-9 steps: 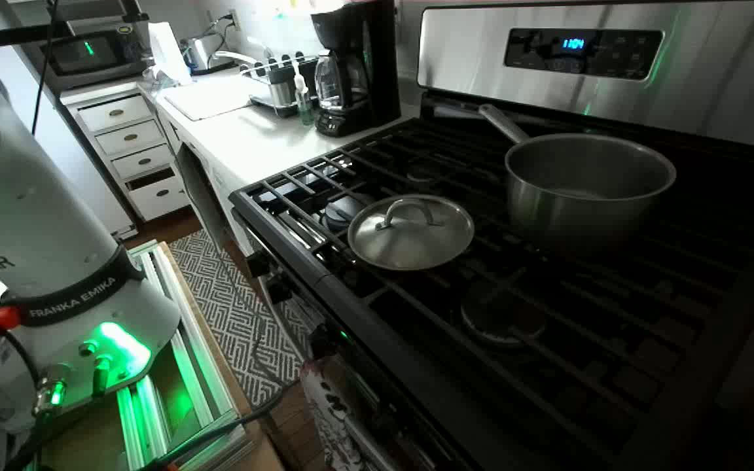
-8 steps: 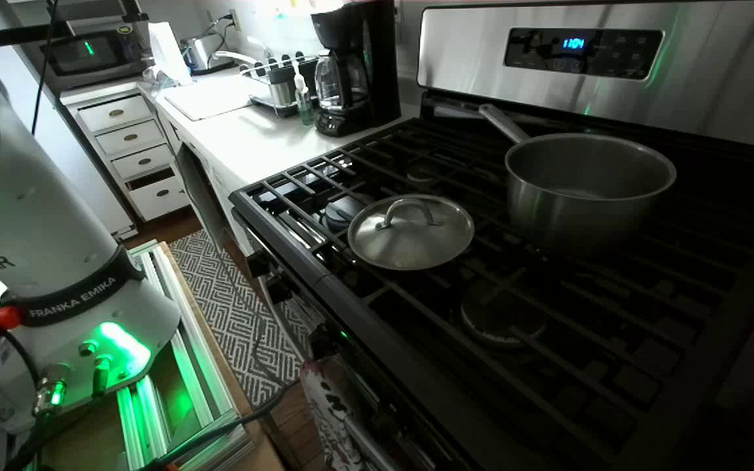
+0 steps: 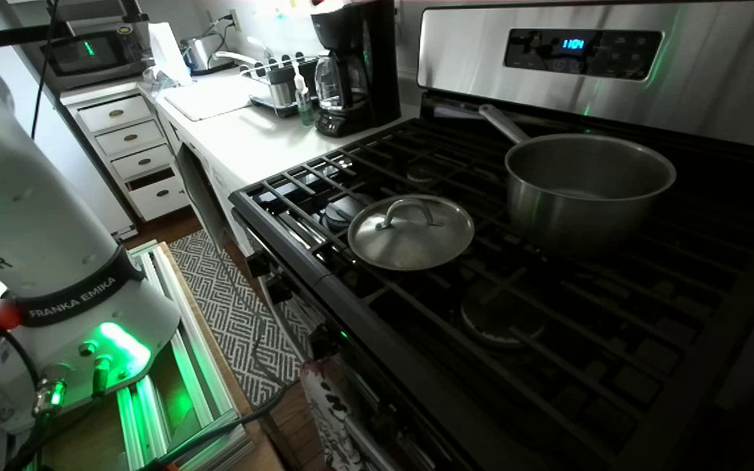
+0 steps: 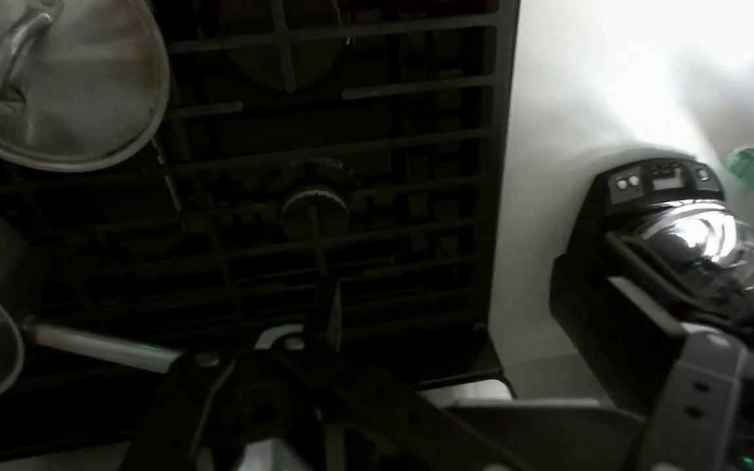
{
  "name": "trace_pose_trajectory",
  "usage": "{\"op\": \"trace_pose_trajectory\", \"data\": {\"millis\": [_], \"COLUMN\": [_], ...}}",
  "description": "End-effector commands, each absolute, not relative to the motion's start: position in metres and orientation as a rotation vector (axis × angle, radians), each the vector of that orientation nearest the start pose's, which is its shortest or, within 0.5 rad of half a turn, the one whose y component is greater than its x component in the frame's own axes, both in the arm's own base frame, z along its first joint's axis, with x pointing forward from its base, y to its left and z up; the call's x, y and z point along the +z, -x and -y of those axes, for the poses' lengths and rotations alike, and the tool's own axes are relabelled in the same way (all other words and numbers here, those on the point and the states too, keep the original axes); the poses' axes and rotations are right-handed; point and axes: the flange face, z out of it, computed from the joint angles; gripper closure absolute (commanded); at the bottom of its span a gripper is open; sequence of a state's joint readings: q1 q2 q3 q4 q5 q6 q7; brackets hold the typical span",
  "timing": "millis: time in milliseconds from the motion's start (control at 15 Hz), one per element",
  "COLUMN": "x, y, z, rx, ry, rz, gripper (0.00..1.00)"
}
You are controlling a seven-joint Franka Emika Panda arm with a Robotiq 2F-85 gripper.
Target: Put the silver lid on the pot and then move the pot to the bottom right stove plate
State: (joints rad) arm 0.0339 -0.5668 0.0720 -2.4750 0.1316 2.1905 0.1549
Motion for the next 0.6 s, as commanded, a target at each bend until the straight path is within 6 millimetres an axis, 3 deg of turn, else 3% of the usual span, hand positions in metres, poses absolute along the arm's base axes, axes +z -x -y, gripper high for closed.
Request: {"op": "trace_pose_trajectory", "data": {"millis": [0,267,533], "x": [0.481,0.443,0.403], "y": [-0.429,-0.438,-0.430], "z": [-0.002,0.046,0.075], "rx": [-0.314,-0.165,-0.100], "ry": [3.064,3.104,3.113], "rz": [-0.406,-0.555,-0.690], "gripper": [0.00,0.00,0.00]}}
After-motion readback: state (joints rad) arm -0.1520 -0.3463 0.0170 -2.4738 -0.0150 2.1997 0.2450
